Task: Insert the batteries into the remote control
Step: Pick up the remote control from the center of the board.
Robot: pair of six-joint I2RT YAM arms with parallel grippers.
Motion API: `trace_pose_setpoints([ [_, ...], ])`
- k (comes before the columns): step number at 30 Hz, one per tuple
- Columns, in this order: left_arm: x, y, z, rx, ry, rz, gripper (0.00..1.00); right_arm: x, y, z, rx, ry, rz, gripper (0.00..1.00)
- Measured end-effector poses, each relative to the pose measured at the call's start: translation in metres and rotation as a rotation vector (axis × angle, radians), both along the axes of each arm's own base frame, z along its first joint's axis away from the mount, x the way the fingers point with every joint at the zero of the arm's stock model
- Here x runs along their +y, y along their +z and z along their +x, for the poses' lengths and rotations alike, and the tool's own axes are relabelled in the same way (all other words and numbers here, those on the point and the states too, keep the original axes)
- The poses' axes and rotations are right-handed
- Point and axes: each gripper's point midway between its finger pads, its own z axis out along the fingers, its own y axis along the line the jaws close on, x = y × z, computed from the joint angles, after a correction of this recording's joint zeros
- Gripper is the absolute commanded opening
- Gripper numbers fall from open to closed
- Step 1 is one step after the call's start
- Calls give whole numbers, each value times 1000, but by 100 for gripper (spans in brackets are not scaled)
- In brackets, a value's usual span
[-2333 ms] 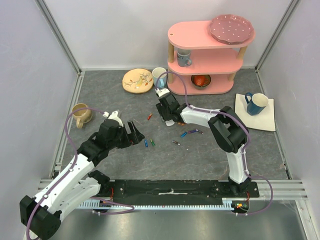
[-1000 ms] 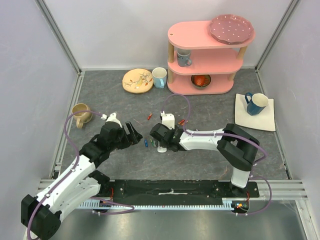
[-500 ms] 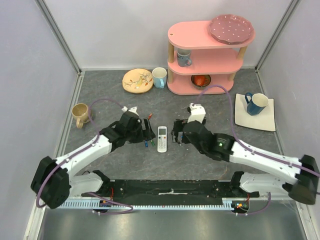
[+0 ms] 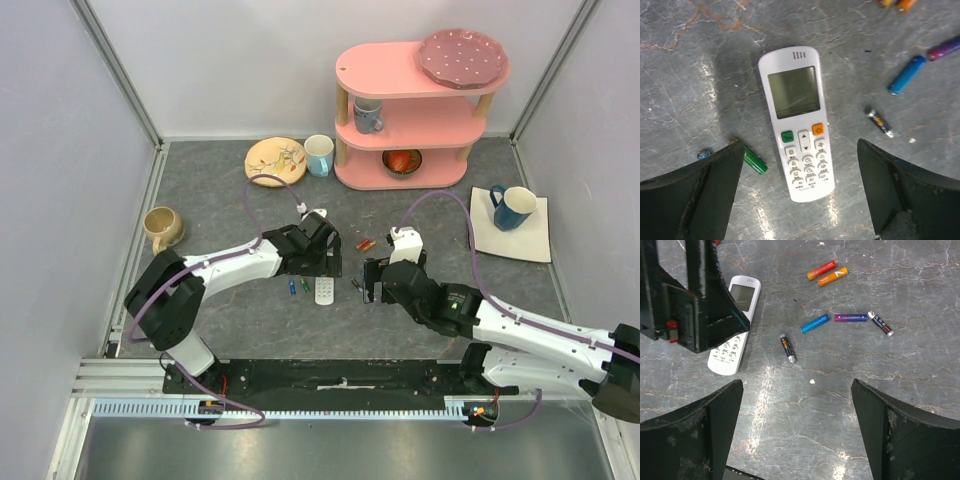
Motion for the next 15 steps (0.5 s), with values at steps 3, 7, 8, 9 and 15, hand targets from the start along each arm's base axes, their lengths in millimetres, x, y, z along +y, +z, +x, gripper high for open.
trace_pose_setpoints([
  [3, 4, -11, 1, 19, 4, 48, 99, 1, 0, 0, -4, 6, 8, 97],
  [7, 4, -16, 6, 22, 5, 80, 99, 0, -6, -2, 5, 12, 2, 97],
  [8, 4, -16, 7, 20, 7, 85, 99, 0, -7, -2, 7, 12, 1, 97],
  [9, 3, -17, 9, 19, 8, 89, 99, 0, -7, -3, 8, 14, 0, 96],
  [15, -2, -28, 16, 33, 9, 115, 86, 0, -13, -5, 16, 22, 3, 96],
])
